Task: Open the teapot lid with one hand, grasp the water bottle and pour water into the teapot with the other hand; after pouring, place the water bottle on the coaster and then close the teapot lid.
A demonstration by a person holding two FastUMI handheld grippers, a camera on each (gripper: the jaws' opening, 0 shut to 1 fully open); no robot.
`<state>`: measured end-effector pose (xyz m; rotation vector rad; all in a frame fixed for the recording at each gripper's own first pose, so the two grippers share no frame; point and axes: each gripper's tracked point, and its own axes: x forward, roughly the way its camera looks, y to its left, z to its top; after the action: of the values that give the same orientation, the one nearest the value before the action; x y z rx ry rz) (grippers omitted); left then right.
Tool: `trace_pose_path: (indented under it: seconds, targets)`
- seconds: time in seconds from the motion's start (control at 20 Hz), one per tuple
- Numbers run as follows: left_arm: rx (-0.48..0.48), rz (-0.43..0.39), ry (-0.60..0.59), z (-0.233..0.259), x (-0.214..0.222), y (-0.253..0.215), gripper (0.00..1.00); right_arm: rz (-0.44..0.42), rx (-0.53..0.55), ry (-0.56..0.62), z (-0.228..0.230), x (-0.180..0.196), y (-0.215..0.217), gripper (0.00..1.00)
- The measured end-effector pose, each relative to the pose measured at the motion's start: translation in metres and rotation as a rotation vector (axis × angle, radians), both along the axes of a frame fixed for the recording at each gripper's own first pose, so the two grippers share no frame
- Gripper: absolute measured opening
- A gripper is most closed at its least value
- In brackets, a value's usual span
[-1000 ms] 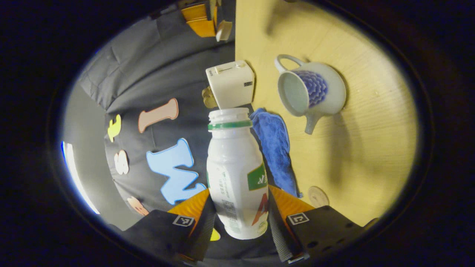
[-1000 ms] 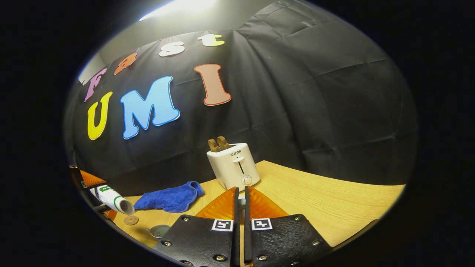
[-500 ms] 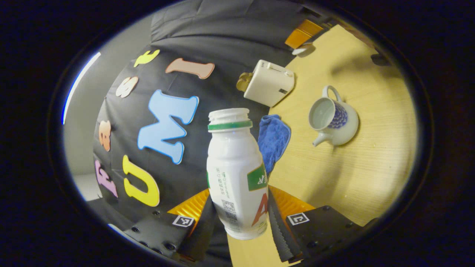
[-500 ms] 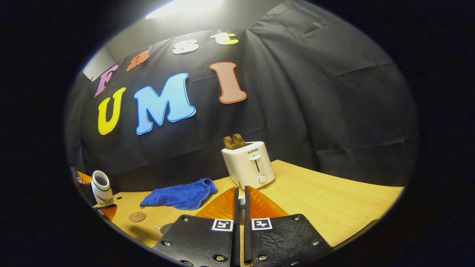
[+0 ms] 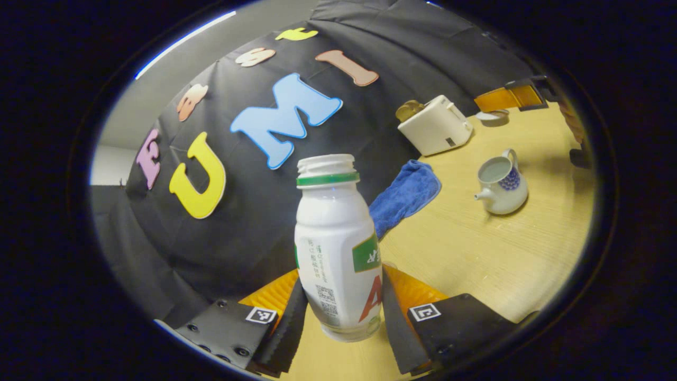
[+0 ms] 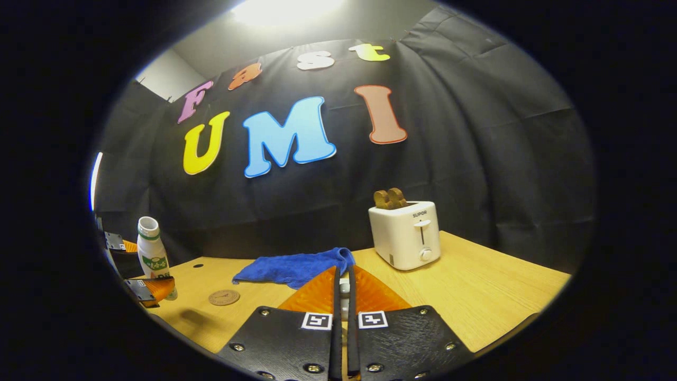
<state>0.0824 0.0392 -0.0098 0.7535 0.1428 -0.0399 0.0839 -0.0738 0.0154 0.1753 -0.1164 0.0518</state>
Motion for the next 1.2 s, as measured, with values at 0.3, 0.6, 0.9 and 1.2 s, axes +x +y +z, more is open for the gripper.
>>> trace_pose_path:
  seconds: [0.3,0.6,0.9,1.2]
  targets:
    - [-0.182,0.025,-0.006,-0.005,0.0,0.012,0.82,0.116,-0.11,0.035,-0.012,0.004,0.043,0.04]
    - [-0.334,0.038,-0.016,-0.005,-0.004,0.015,0.82,0.156,-0.215,0.081,-0.029,0.011,0.066,0.04]
    - [-0.436,0.04,-0.018,-0.006,-0.009,0.015,0.76,0.16,-0.225,0.115,-0.039,0.015,0.069,0.04]
    - [-0.451,0.035,-0.026,-0.003,-0.01,0.011,0.76,0.154,-0.217,0.126,-0.041,0.017,0.067,0.04]
